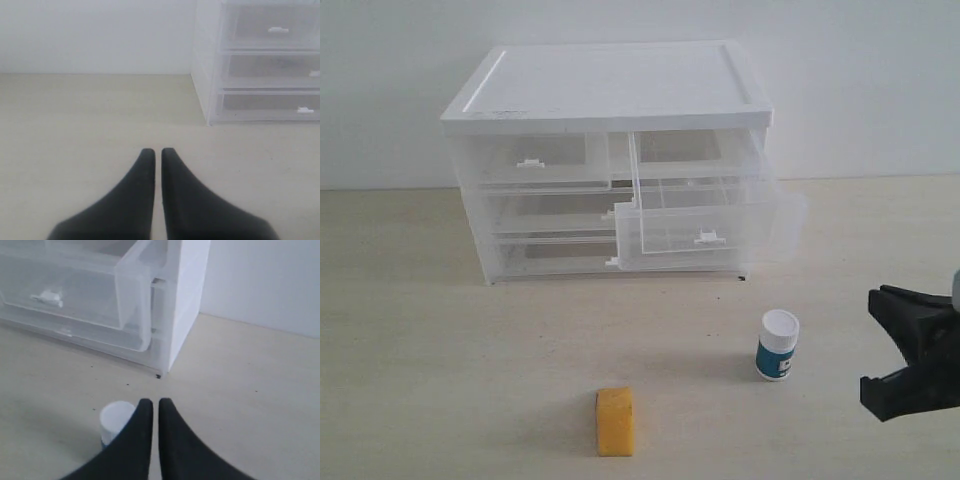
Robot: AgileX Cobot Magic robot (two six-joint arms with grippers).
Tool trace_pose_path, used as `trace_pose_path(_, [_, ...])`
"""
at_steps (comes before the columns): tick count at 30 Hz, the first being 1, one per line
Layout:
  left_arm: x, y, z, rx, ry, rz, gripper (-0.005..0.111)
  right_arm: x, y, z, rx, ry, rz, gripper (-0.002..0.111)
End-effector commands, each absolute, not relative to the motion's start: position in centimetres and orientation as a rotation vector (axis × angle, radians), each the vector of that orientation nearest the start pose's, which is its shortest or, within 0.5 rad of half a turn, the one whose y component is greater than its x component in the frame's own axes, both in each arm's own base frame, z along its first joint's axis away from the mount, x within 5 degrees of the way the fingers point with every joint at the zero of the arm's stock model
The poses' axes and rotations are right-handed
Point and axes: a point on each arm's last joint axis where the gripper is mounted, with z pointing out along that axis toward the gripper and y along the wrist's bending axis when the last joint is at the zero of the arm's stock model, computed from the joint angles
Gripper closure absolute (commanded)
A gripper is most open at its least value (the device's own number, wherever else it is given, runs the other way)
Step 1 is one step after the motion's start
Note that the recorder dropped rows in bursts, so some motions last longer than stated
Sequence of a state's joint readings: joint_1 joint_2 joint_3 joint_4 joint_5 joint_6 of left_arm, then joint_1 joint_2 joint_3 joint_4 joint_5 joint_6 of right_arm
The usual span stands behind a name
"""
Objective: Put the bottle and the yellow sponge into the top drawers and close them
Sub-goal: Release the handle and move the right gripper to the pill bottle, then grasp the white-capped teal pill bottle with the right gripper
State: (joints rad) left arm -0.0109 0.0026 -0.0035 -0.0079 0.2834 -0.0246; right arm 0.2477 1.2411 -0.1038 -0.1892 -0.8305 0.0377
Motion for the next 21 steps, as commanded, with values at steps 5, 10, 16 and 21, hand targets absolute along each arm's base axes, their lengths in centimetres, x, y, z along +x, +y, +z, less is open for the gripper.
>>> trace_pose_path(5, [5.5,-0.1,18.8,-0.025,1.762,-0.037,0.102,17.1,6.6,15.2,-0.427,1.83,0.386,0.03])
trace_pose_path(10, [5.5,-0.1,18.8,-0.025,1.762,-0.037,0.102,18.0,7.2,13.8,-0.453,1.877,0.443,0.025])
trace_pose_path(16, [5.5,-0.1,18.8,-0.025,1.762,-0.037,0.102,21.1,8.1,12.5,-0.45,1.946,0.469,0.025])
trace_pose_path(21, [5.5,-0.1,18.8,-0.025,1.764,-0.037,0.102,23.7,8.6,11.1,-0.472,2.016,0.443,0.025])
